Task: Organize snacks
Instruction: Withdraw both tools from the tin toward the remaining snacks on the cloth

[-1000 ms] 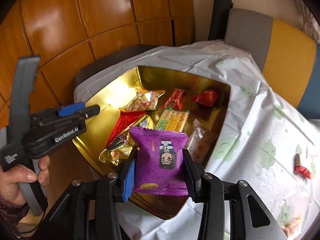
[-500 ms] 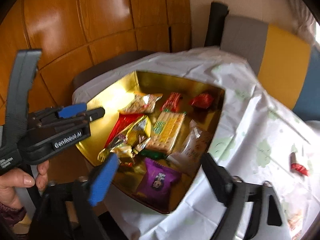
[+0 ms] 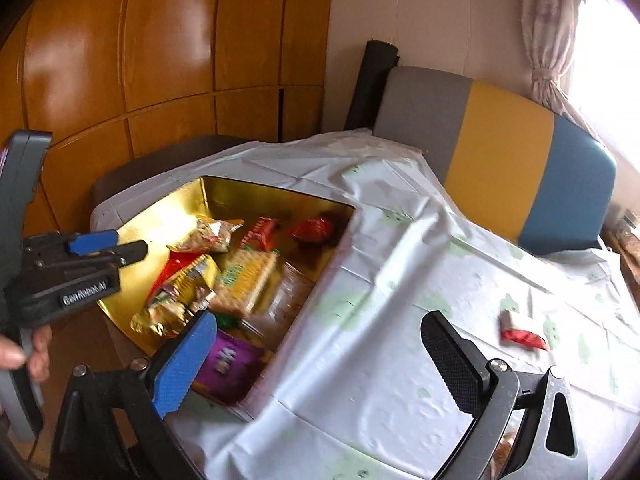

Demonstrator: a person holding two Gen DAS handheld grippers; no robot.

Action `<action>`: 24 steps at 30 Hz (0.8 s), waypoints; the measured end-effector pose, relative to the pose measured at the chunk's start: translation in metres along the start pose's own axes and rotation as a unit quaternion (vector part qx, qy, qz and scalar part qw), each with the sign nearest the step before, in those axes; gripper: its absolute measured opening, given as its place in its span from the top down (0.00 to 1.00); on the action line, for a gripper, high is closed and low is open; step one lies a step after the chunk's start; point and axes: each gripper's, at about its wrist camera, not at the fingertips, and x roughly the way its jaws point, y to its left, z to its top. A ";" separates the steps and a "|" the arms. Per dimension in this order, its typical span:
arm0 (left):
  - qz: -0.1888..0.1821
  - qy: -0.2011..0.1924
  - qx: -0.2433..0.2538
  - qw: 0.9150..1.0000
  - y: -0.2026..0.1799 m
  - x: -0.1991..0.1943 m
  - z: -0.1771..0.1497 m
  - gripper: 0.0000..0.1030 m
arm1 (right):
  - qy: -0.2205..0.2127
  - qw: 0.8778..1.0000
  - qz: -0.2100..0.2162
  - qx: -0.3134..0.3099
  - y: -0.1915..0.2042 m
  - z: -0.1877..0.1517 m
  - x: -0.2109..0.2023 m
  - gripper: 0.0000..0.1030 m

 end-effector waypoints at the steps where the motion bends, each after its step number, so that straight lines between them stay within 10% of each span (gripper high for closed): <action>1: 0.001 0.000 0.001 1.000 -0.001 0.000 0.000 0.57 | 0.004 1.000 -0.002 0.001 -0.005 -0.002 -0.001 0.00; 24: -0.018 -0.006 0.049 0.999 -0.034 -0.010 0.002 0.57 | 0.101 0.987 -0.095 0.077 -0.176 -0.030 -0.027 0.00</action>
